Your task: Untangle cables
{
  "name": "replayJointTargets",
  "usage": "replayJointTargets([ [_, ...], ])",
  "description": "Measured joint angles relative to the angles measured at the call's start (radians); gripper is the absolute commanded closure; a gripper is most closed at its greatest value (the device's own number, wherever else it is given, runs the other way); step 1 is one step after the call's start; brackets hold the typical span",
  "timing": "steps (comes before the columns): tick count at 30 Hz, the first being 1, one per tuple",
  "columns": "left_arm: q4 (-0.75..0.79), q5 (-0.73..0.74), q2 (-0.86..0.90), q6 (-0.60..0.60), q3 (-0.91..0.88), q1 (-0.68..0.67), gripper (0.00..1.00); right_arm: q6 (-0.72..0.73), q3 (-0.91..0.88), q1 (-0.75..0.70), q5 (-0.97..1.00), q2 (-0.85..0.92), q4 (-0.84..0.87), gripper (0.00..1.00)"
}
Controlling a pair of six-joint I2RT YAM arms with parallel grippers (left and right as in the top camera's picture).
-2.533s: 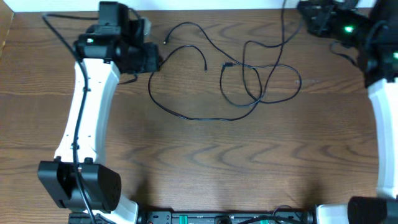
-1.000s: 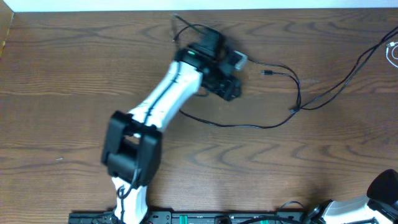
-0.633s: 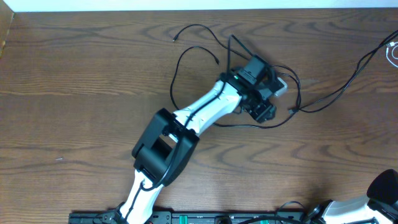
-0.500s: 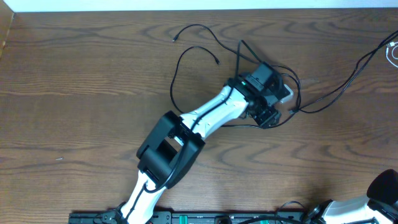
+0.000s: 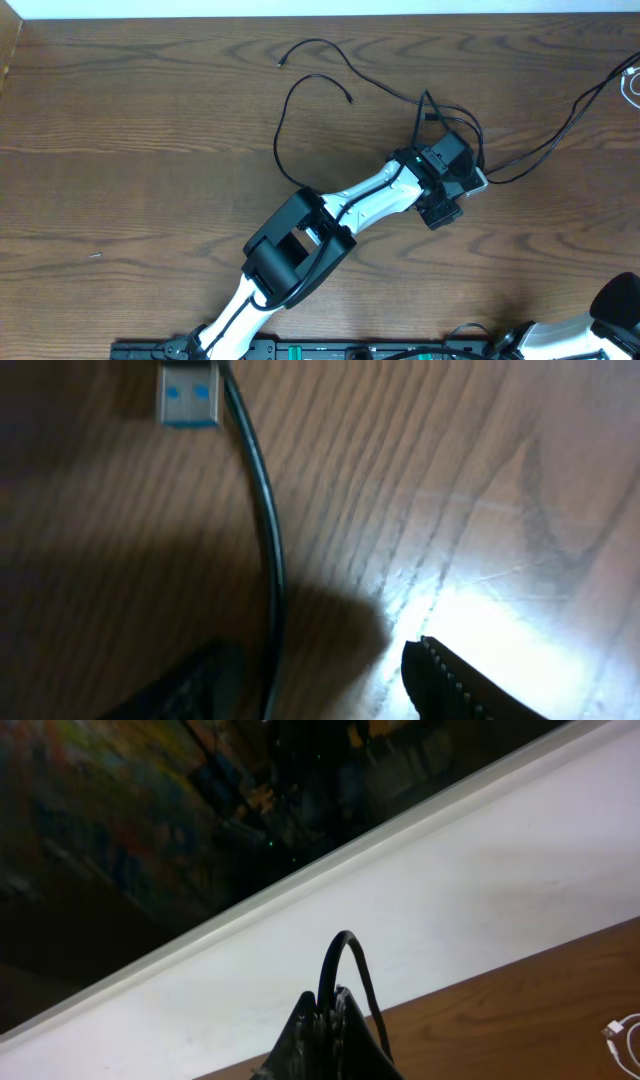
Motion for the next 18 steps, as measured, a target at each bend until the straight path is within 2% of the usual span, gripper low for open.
replayJointTargets([
  [6,0.029,-0.014,0.008,0.02,0.0,0.0,0.43,-0.001,0.0,0.0,0.0,0.0,-0.006,0.99],
  [10,0.034,-0.06,0.009,0.032,0.0,-0.001,0.57,-0.006,0.0,0.0,0.0,0.0,-0.006,0.99],
  [11,0.033,-0.07,0.009,0.036,0.0,-0.001,0.64,-0.008,0.0,0.0,0.0,0.0,-0.006,0.99],
  [13,0.033,-0.084,0.01,0.037,0.001,-0.001,0.87,-0.008,0.0,0.0,0.0,0.0,-0.006,0.99],
  [14,0.032,-0.093,0.01,0.039,0.002,-0.001,0.92,-0.009,0.0,0.0,0.0,0.0,-0.007,0.99],
  [18,0.013,-0.159,0.011,0.035,0.006,-0.003,0.93,-0.009,0.0,0.0,0.0,0.0,-0.008,0.99],
])
